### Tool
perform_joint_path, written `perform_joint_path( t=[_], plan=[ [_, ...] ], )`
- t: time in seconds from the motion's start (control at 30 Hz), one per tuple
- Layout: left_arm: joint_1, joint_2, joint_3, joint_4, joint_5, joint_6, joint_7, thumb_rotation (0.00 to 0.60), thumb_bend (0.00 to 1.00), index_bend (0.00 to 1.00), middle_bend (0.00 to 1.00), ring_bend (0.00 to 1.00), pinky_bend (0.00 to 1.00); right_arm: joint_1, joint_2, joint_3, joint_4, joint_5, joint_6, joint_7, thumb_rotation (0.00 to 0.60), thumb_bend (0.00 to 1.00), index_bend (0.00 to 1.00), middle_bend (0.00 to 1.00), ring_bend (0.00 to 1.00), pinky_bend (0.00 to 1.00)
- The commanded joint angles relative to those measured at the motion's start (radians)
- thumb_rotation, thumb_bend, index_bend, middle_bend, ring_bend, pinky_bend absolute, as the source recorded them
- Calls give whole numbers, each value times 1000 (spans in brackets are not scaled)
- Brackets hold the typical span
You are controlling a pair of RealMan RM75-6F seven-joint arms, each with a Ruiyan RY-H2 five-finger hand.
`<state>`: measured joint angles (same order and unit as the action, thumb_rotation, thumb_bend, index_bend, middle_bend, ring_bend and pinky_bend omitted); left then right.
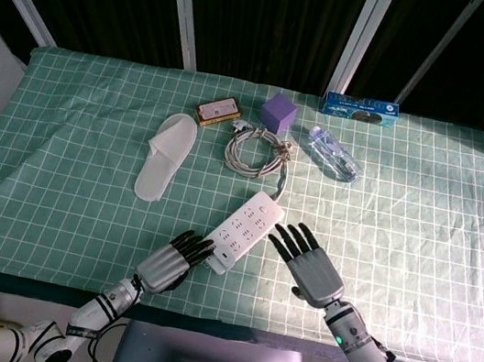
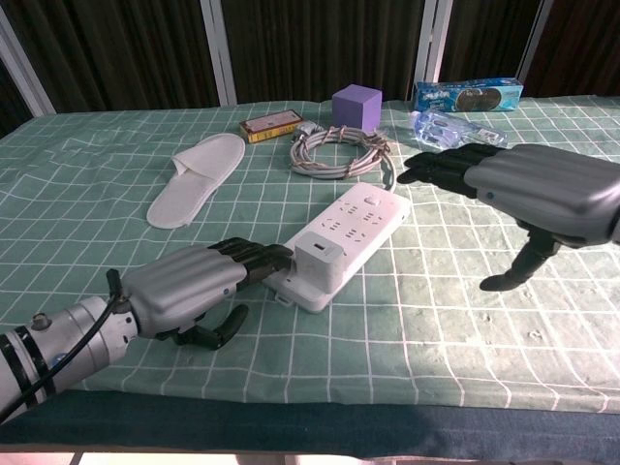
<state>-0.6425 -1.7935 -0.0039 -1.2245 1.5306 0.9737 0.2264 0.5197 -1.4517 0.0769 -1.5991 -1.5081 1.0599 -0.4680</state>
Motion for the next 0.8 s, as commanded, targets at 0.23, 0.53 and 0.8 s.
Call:
perform_joint_path(
  t=[0.23,0.53,0.8],
  plan=[
    [-2,5,-2,-5,-10,2,8,600,717,0,52,0,34,131,-196,-5,254,-174,-6,35,600,136,111,135,12,103],
    [-5,13,0,-10,-12,7,4,600,717,0,52,0,35,172,-311,-9,372,-181,-4,92,600,173,168,179,49,162],
    [-4,19,1,-12,-19,8,-8,600,718,0,53,0,39,185,-380,-16,461,-188,26,125,600,215,252,243,107,236]
  ],
)
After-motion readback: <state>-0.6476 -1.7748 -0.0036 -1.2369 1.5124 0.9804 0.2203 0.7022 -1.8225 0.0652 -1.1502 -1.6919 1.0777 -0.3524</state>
